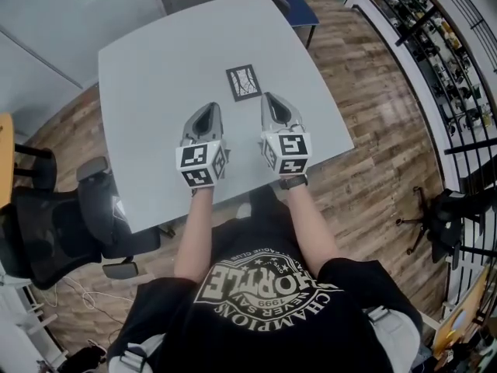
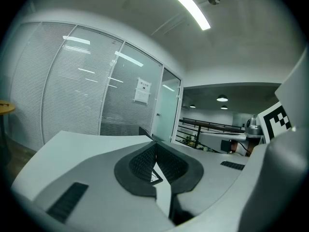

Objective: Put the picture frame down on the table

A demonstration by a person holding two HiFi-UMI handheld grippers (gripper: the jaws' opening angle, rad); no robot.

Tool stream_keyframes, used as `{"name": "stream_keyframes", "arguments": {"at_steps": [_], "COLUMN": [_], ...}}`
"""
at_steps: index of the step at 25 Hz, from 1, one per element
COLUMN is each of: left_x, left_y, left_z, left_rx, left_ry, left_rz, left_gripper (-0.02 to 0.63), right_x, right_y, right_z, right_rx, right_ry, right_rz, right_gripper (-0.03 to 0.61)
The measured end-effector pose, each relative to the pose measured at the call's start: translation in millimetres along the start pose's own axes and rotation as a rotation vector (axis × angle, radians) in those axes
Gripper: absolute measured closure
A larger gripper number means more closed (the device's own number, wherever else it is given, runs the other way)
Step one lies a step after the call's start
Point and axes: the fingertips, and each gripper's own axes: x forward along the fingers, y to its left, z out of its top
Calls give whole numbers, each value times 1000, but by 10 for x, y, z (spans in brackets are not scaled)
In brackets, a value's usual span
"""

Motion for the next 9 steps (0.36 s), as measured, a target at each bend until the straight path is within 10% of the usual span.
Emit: {"name": "stream_keyframes", "arguments": {"at_steps": [9], "left_x": [136], "left_y": [173], "left_z": [-94], "left_rx": [-31], "left_ry": [15], "left_rz": [-10], "left_gripper": [607], "right_x": [102], "right_y": [36], "right_z": [-94], "right_rx": [-21], "right_ry": [23], "right_rz": [-2], "right_gripper": [578]}}
